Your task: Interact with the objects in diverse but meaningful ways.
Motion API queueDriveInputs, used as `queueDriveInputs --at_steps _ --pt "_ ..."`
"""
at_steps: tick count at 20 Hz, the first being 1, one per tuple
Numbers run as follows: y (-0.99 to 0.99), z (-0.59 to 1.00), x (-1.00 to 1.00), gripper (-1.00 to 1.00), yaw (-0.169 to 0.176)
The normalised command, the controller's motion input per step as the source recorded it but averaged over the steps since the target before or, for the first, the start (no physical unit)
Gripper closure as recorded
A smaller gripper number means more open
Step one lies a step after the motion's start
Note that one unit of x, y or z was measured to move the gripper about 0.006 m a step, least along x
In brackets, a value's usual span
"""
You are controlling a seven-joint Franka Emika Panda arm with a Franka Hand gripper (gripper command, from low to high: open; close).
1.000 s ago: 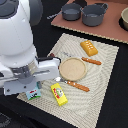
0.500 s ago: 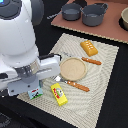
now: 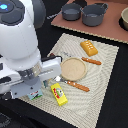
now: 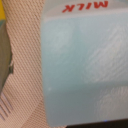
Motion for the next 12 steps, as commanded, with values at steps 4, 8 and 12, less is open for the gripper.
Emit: queueDriveInputs --at_steps 4,8,12 --pt "0.00 0.54 -0.05 -1.00 0.051" --pt "0.00 0.34 -0.14 -1.00 0.091" --pt "-0.02 0.49 0.38 -1.00 0.061"
